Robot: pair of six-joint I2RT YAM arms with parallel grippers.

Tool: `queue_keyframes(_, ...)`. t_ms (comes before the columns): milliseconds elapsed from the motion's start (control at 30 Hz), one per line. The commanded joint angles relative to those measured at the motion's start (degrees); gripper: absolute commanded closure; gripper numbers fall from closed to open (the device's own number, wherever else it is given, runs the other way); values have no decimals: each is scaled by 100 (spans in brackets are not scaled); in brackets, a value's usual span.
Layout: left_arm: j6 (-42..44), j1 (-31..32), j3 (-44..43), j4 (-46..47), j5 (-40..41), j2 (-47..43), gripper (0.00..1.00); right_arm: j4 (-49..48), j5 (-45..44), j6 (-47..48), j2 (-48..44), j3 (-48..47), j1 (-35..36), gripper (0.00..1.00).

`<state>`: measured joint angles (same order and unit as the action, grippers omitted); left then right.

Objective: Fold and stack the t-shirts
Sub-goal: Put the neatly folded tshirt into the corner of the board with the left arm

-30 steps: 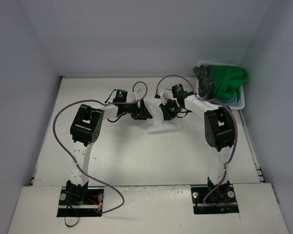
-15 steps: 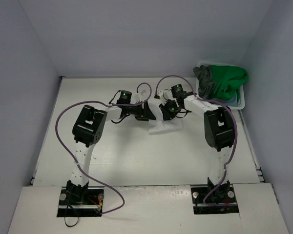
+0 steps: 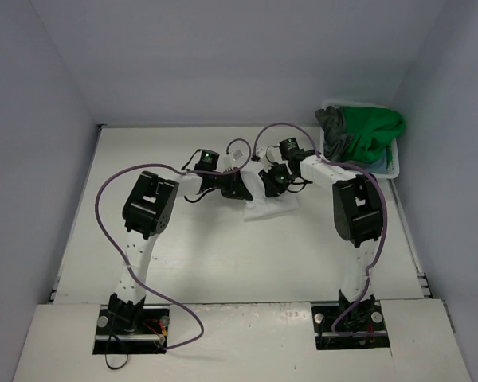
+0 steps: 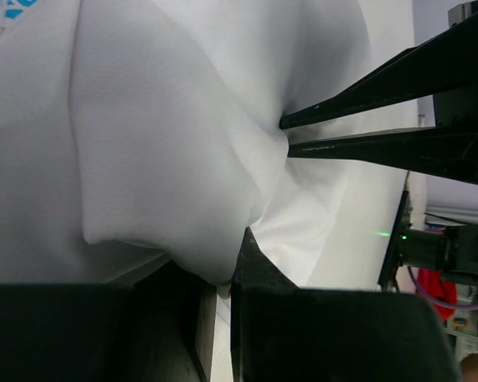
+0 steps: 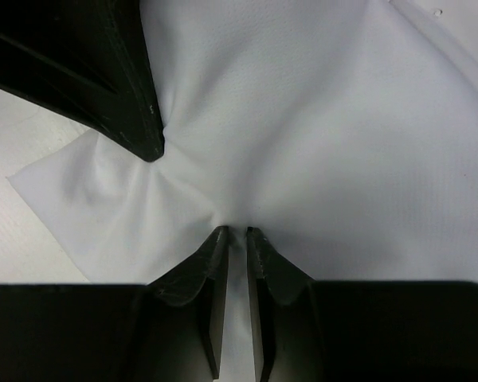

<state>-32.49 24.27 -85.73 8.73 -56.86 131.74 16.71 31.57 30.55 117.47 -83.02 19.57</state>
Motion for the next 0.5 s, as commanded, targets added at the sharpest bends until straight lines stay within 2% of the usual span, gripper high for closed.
queue_keyframes(0, 901, 34, -110, -881, 649, -376, 100, 96, 183, 127, -303, 58, 12, 86)
queue_keyframes(133, 1587, -159, -373, -1968, 939, -676, 100, 113, 226, 215, -741, 233, -85, 78)
queue_keyframes(467, 3053, -932, -567, -3491, 1318, -1282, 100, 245, 481, 268, -1586, 348, -577, 73)
